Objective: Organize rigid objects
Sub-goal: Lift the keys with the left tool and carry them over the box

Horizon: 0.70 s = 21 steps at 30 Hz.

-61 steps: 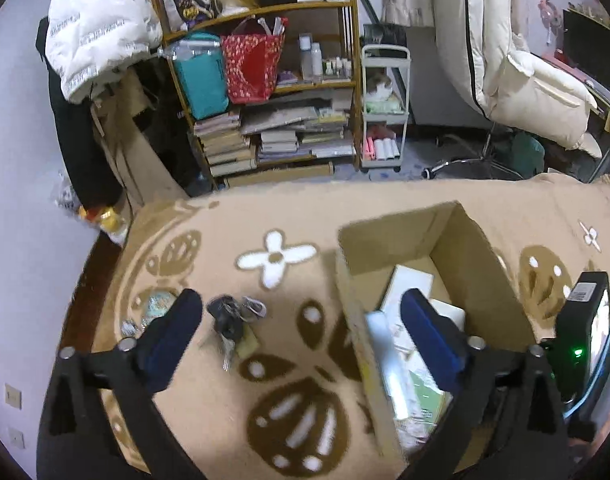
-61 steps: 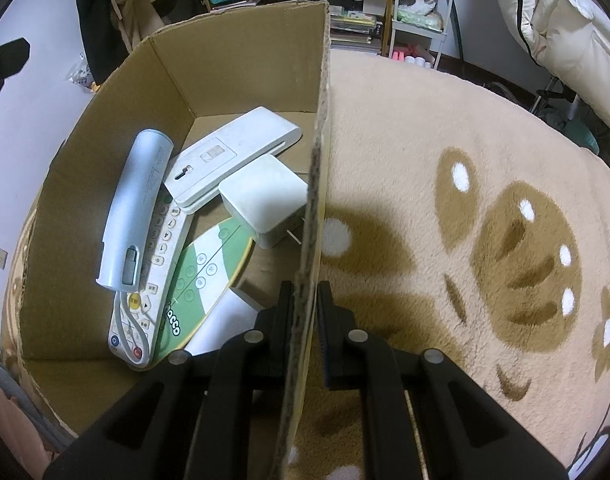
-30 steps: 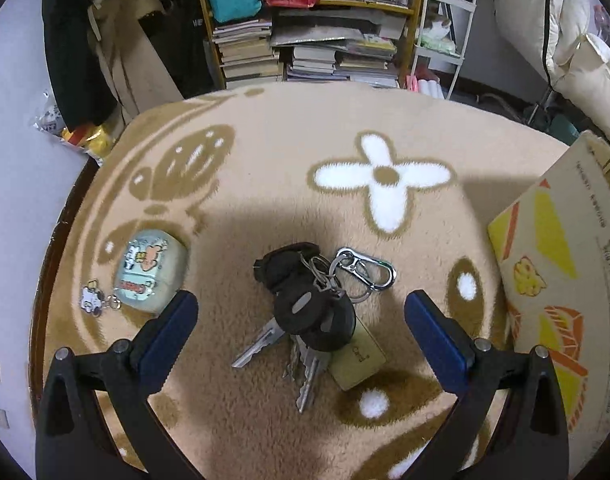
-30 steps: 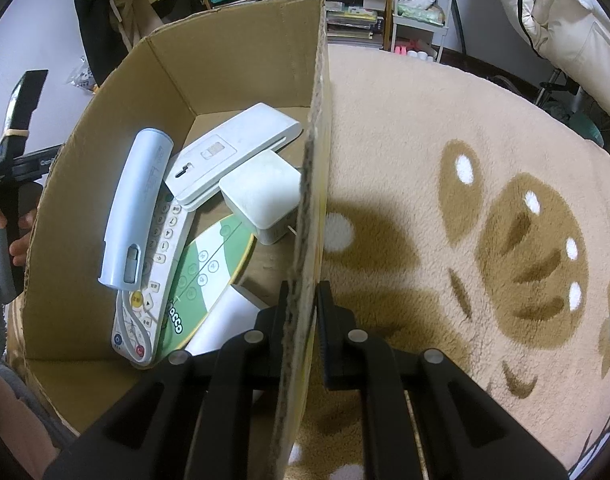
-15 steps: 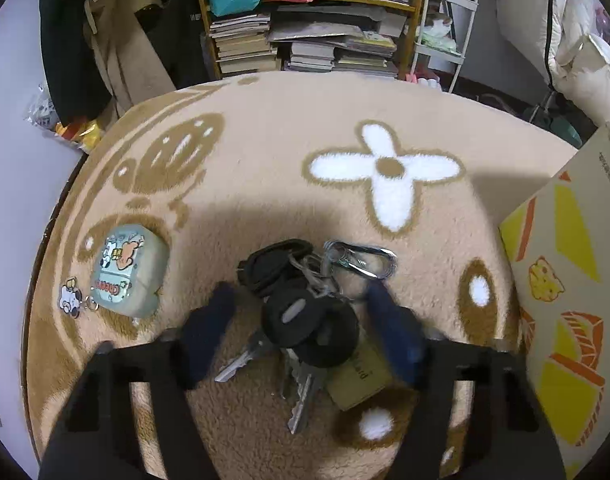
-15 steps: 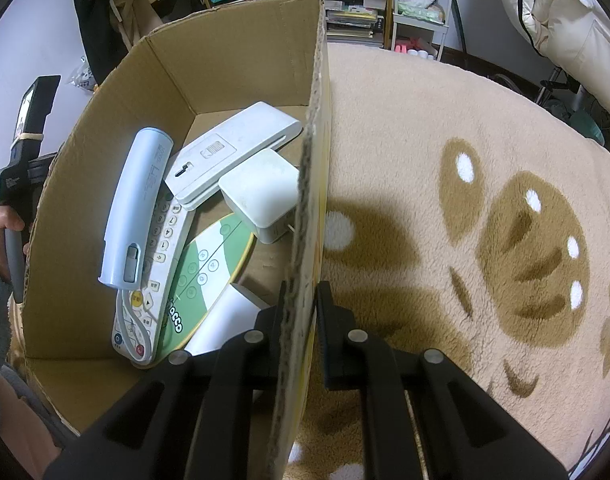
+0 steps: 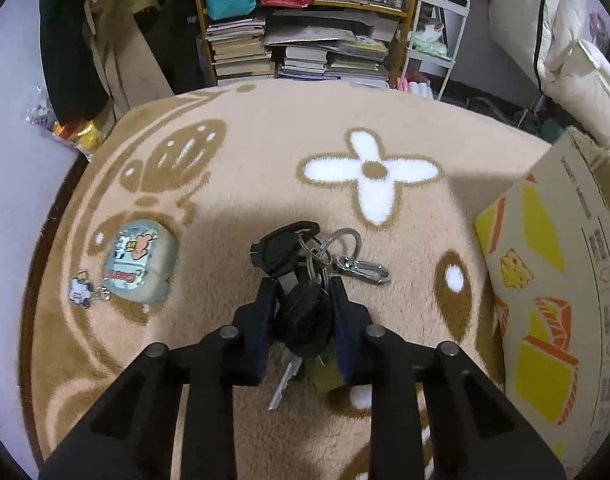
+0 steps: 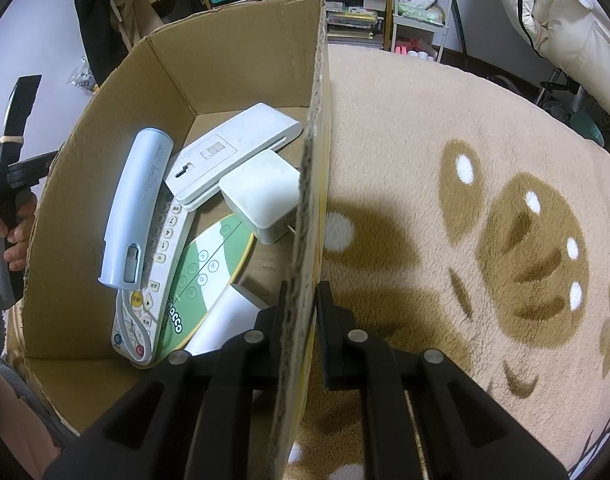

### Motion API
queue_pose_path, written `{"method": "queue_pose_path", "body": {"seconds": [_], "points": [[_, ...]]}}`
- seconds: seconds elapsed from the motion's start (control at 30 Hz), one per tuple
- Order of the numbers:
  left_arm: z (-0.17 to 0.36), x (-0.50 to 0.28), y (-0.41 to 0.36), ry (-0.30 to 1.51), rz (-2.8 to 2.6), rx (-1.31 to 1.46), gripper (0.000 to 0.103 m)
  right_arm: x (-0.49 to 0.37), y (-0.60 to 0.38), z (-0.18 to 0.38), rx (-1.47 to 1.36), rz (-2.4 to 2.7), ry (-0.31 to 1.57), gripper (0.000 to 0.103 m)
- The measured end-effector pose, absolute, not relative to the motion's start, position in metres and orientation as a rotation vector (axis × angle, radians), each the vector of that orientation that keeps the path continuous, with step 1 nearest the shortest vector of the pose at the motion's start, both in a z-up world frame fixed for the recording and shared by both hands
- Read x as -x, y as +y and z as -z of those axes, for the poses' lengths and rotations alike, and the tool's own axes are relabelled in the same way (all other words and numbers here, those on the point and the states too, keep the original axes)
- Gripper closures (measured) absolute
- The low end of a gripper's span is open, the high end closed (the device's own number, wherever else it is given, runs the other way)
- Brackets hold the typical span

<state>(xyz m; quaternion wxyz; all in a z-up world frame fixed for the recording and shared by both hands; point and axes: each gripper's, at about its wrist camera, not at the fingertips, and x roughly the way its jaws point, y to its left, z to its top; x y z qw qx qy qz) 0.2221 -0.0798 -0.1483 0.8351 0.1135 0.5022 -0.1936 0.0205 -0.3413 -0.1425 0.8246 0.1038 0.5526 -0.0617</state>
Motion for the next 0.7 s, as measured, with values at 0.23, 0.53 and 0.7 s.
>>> {"method": "queue_pose_path", "body": {"seconds": [0.23, 0.53, 0.7], "points": [[0.135, -0.211, -0.077, 1.034, 0.386, -0.260, 0.079, -0.021, -0.340, 0.140, -0.214, 0.133, 1.174, 0.092], [0.105, -0.191, -0.069, 0.959, 0.335, -0.271, 0.079, -0.022, -0.338, 0.139, -0.202, 0.134, 1.173, 0.092], [0.086, -0.175, -0.068, 0.919, 0.323, -0.286, 0.079, -0.022, -0.336, 0.138, -0.199, 0.135, 1.174, 0.092]]}}
